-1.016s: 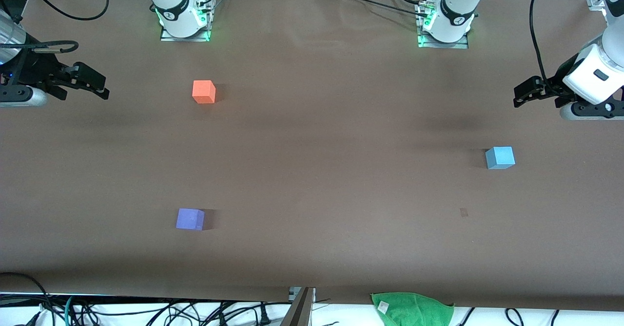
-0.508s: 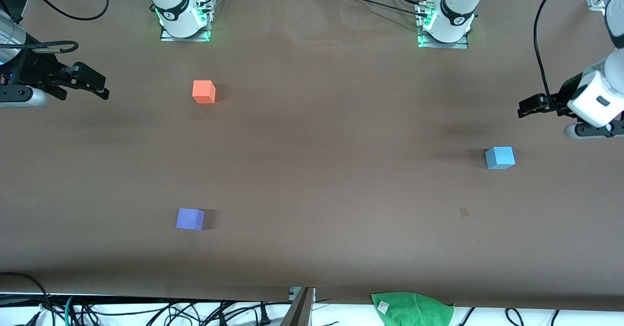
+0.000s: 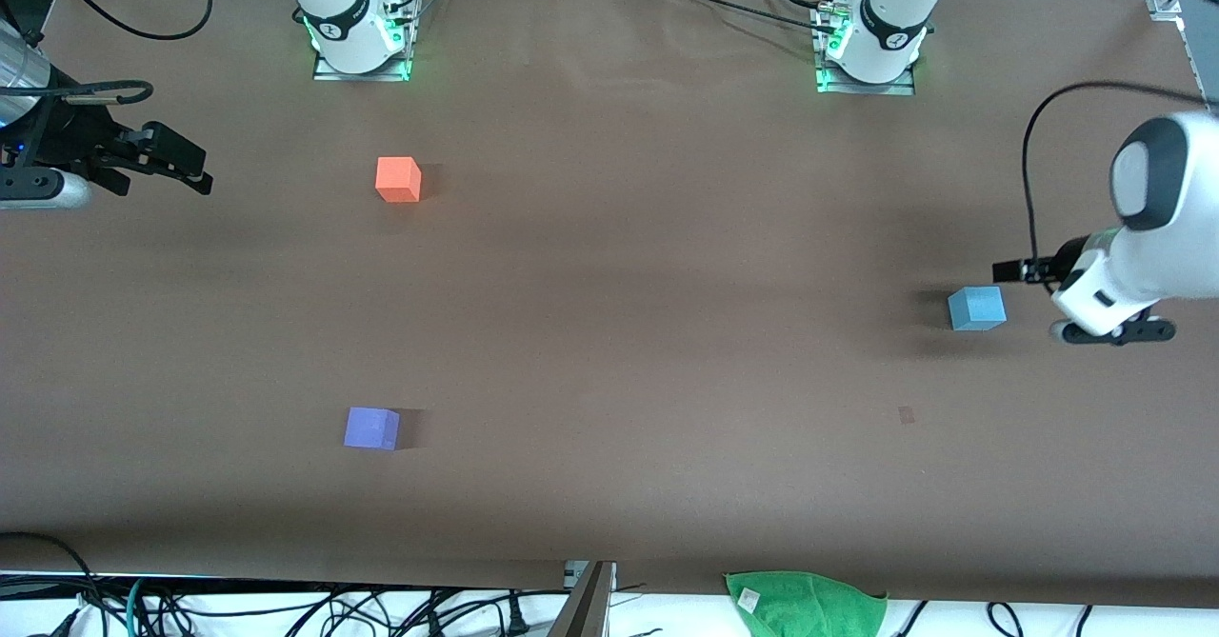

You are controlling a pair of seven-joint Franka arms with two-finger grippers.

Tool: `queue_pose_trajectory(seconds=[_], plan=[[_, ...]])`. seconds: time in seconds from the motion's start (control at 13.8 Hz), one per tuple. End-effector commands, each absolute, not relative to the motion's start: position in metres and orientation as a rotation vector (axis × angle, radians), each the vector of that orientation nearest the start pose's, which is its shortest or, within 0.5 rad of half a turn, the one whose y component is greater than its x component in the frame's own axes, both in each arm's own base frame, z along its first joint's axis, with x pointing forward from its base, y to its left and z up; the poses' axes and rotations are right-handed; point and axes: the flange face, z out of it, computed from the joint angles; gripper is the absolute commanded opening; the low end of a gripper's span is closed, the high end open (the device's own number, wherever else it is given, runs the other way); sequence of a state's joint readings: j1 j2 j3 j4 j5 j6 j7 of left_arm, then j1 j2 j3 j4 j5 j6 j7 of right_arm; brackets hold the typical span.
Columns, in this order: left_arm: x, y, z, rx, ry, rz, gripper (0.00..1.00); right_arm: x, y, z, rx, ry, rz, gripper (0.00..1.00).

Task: Place blue block between orange and purple blocks
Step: 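Reach the left gripper down over the light-blue cube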

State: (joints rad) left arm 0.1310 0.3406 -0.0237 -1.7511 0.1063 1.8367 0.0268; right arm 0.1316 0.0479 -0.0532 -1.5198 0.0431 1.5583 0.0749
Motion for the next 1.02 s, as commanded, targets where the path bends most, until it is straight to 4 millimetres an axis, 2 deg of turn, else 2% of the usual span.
queue_pose_trajectory(seconds=[0.0, 0.07, 0.22, 0.44, 0.51, 0.58, 0.8, 0.94], plan=[[0.588, 0.086, 0.327, -3.052, 0.010, 0.281, 1.00, 0.567, 0.048, 0.624, -3.116, -0.027, 0.024, 0.99], [0.580, 0.084, 0.313, -3.058, 0.017, 0.206, 1.00, 0.567, 0.049, 0.624, -3.116, -0.030, 0.024, 0.99], [0.569, 0.114, 0.292, -3.059, 0.083, 0.121, 1.00, 0.567, 0.048, 0.624, -3.116, -0.027, 0.024, 0.99], [0.554, 0.122, 0.242, -3.070, 0.091, -0.001, 1.00, 0.567, 0.048, 0.624, -3.116, -0.030, 0.027, 0.99], [0.551, 0.125, 0.232, -3.082, 0.064, 0.003, 1.00, 0.567, 0.048, 0.625, -3.116, -0.027, 0.022, 0.99], [0.551, 0.123, 0.226, -3.086, 0.065, 0.011, 1.00, 0.566, 0.049, 0.625, -3.116, -0.030, 0.022, 0.99], [0.554, 0.122, 0.232, -3.086, 0.065, -0.009, 1.00, 0.567, 0.049, 0.624, -3.116, -0.030, 0.024, 0.99], [0.556, 0.111, 0.226, -3.142, 0.006, -0.009, 1.00, 0.567, 0.048, 0.625, -3.116, -0.030, 0.022, 0.99]])
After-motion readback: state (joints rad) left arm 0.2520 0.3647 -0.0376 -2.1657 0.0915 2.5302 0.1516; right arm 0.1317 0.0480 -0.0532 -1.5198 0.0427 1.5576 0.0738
